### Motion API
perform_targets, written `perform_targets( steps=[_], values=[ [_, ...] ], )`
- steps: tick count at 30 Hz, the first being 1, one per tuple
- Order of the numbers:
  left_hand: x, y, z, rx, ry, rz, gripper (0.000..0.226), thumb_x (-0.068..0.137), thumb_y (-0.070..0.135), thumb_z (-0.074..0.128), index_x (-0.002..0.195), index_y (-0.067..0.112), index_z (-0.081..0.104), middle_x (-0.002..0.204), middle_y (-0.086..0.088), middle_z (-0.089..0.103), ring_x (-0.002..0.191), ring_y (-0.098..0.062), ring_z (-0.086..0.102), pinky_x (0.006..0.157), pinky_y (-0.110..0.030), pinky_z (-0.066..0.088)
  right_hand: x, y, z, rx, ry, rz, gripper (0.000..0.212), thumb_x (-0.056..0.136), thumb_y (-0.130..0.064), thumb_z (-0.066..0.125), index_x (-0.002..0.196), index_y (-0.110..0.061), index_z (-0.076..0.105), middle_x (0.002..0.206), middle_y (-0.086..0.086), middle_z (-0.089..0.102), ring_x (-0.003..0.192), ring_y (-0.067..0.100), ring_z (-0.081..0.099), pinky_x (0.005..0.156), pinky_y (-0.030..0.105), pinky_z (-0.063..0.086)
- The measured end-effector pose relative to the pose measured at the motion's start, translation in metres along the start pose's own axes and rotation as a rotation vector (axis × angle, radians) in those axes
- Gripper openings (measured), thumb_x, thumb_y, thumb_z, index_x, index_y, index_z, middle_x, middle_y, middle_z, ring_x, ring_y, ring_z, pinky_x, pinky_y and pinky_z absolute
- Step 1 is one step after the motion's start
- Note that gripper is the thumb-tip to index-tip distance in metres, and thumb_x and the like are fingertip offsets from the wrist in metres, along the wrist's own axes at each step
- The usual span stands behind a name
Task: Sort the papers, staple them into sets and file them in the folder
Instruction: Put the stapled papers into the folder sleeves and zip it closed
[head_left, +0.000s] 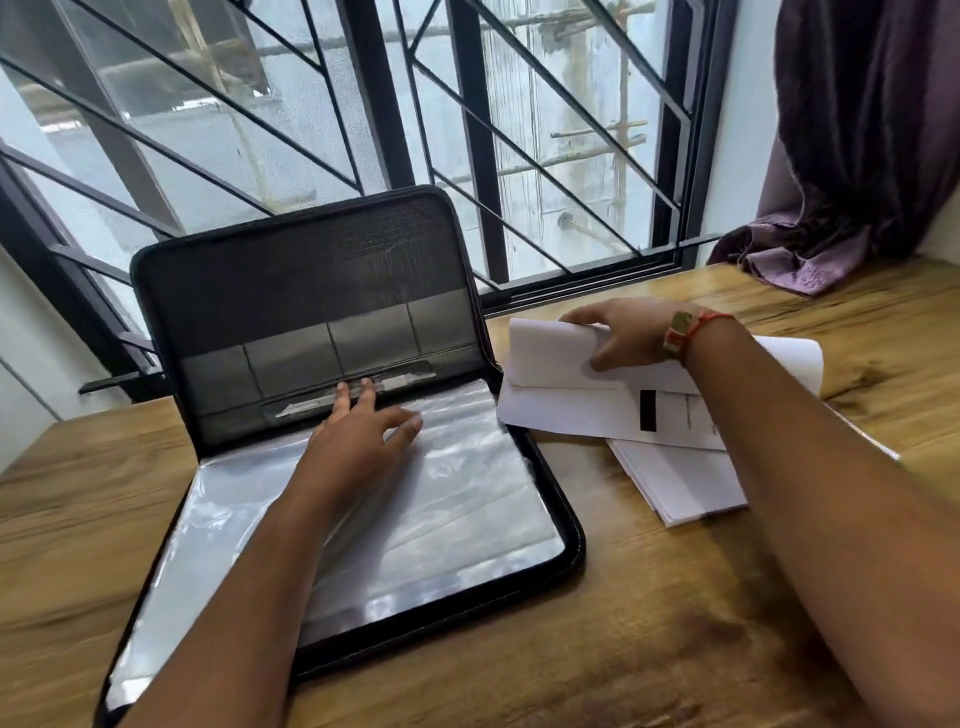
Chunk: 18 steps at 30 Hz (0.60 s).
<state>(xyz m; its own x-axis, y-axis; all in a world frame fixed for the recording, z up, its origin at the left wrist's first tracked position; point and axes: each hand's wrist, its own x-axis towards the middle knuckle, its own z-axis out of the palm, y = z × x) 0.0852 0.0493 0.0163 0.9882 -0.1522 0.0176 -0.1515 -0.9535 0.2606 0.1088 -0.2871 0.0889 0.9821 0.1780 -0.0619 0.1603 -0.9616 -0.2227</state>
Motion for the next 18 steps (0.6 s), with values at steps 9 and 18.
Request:
perform_targets(
  steps=[9,18],
  values=[
    [-0.003,0.002,-0.001,-0.044,0.006,0.004,0.044,0.103,0.058,0.030,0.136,0.045,0.056,0.168,-0.002,0.005,0.154,-0.024,-0.010,0.121,-0.054,0.018,0.031,-0.002,-0.008,0.047,-0.236,0.025,0.067,0.081,-0.032,0.077,0.140,-0.045,0.047,0.127,0.000,0.059,0.104,0.024,0.063,0.091,0.048,0.056],
    [-0.003,-0.001,0.001,-0.109,0.036,-0.002,0.043,0.104,0.055,0.032,0.136,0.042,0.058,0.168,0.000,0.007,0.154,-0.022,-0.009,0.120,-0.053,0.020,0.034,-0.003,-0.003,-0.066,-0.152,-0.022,0.071,0.082,-0.030,0.076,0.144,-0.038,0.044,0.134,0.003,0.056,0.112,0.024,0.056,0.098,0.043,0.050]
  ],
)
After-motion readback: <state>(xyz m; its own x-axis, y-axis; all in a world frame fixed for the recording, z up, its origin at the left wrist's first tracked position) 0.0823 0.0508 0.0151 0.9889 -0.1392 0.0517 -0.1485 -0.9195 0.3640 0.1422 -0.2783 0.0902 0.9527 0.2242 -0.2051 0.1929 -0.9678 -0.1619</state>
